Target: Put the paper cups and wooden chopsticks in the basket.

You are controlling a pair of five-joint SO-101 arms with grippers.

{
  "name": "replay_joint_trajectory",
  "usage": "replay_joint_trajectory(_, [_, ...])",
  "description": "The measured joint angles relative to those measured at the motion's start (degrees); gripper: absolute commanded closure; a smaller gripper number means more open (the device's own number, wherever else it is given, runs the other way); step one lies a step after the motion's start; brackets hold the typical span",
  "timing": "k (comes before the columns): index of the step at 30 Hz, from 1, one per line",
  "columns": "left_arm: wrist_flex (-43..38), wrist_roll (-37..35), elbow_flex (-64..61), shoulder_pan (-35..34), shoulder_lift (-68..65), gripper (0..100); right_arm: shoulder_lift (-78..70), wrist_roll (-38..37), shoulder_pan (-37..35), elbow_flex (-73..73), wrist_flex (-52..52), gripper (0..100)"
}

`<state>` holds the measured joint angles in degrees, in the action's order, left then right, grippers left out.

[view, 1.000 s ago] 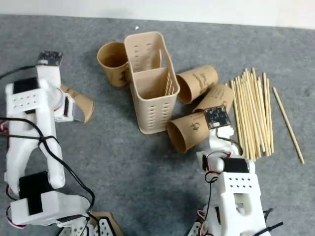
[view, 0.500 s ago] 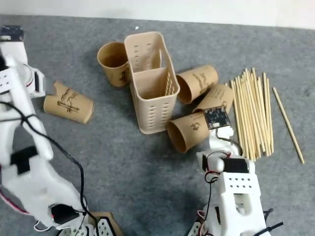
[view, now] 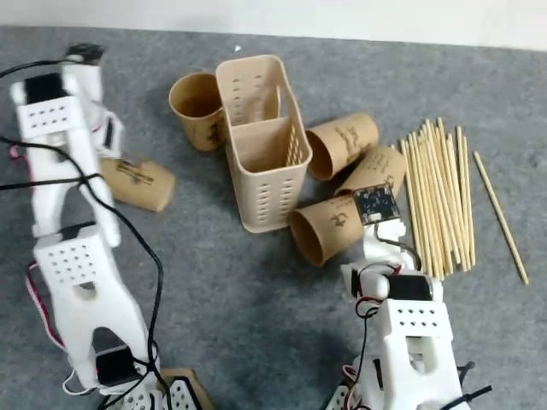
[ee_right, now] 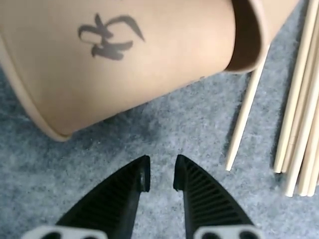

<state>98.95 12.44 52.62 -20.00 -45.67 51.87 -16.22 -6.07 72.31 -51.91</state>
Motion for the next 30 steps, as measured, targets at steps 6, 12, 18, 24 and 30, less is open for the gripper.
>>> replay_joint_trajectory(6, [0.62, 0.0, 0.53, 4.4, -2.99, 71, 0.0, 0.0, 0.0, 0.0, 0.0, 89.9])
replay_joint_trajectory(12, [1.49, 0.0, -0.88, 8.09, -5.01, 83, 0.0, 0.0, 0.0, 0.0, 0.0, 89.9])
replay_joint_trajectory(18, [1.58, 0.0, -9.23, 13.8, 2.73, 91, 0.0, 0.0, 0.0, 0.0, 0.0, 89.9])
replay_joint_trajectory(24, [1.58, -0.09, -23.21, 18.99, 17.32, 99, 0.0, 0.0, 0.0, 0.0, 0.0, 89.9])
replay_joint_trajectory(30, [1.76, 0.0, -32.53, 25.05, 34.9, 100, -0.18, 0.0, 0.0, 0.09, 0.0, 89.9])
